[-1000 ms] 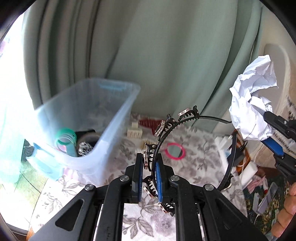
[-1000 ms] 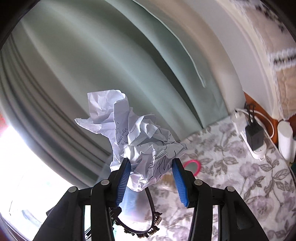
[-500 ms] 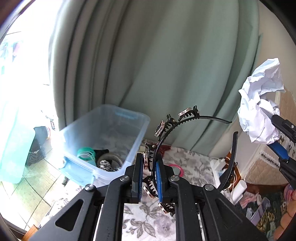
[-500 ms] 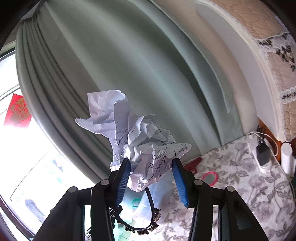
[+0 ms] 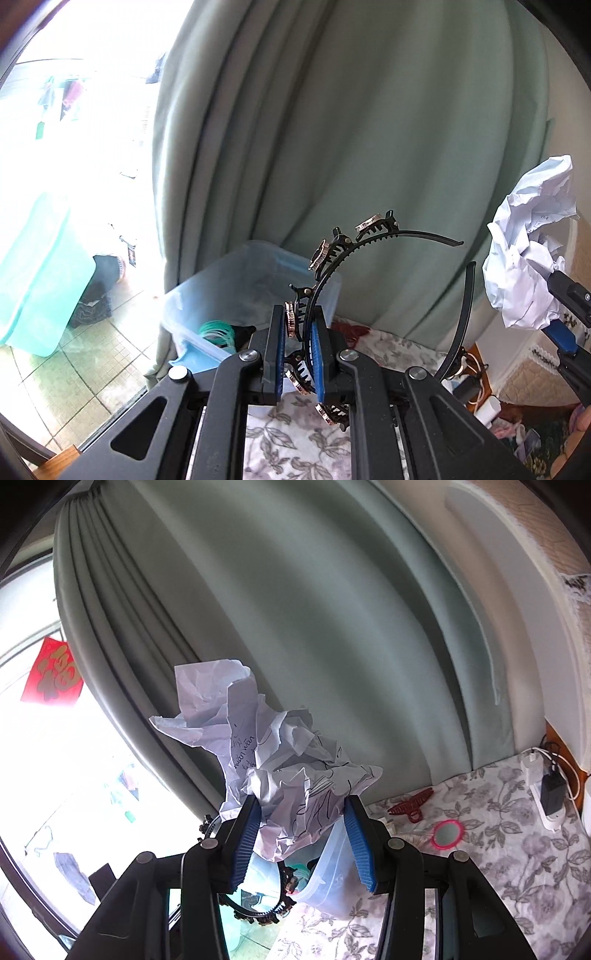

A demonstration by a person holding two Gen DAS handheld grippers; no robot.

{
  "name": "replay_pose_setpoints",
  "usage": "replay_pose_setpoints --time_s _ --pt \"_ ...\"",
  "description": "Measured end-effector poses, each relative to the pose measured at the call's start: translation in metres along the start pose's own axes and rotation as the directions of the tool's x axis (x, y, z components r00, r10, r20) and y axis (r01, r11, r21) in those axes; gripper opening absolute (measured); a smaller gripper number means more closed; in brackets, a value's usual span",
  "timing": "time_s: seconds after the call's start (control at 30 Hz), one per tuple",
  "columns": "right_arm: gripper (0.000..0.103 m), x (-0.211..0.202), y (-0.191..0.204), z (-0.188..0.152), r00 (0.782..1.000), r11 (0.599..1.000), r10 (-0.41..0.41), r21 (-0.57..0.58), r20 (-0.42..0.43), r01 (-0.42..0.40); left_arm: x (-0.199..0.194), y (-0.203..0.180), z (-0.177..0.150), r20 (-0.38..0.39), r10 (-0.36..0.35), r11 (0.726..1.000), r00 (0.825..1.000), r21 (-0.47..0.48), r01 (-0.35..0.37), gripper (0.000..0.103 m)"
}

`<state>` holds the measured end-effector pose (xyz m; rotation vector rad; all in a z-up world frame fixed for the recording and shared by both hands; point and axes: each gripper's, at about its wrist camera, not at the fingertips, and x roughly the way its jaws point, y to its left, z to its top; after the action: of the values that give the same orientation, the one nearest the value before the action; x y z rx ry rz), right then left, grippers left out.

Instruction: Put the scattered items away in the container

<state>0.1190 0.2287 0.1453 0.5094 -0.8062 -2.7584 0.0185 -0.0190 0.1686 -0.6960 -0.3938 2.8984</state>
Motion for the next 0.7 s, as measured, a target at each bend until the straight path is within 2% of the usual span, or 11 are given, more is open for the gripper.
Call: replay_pose_setpoints --time_s 0.23,0.4,0.7 --pt "0.050 0.028 0.006 -0.010 0.999 1.000 -0.003 -0.007 -0.049 0.003 0.005 0.026 0.003 0.003 0.047 0.998 0.999 -0.041 -0.047 0.013" --pt "0.050 0.060 0.005 -0.025 0.993 1.000 -0.008 -0.012 -0.116 0.007 0.015 0.044 0.001 -0.007 0.074 0.995 0.997 -0.067 -0.074 0.013" --pt "0.050 0.117 0.001 -0.046 0.974 0.999 -0.032 -0.038 -0.223 0.024 0.050 0.077 -0.014 -0.090 0.109 0.985 0.990 -0.126 -0.119 0.013"
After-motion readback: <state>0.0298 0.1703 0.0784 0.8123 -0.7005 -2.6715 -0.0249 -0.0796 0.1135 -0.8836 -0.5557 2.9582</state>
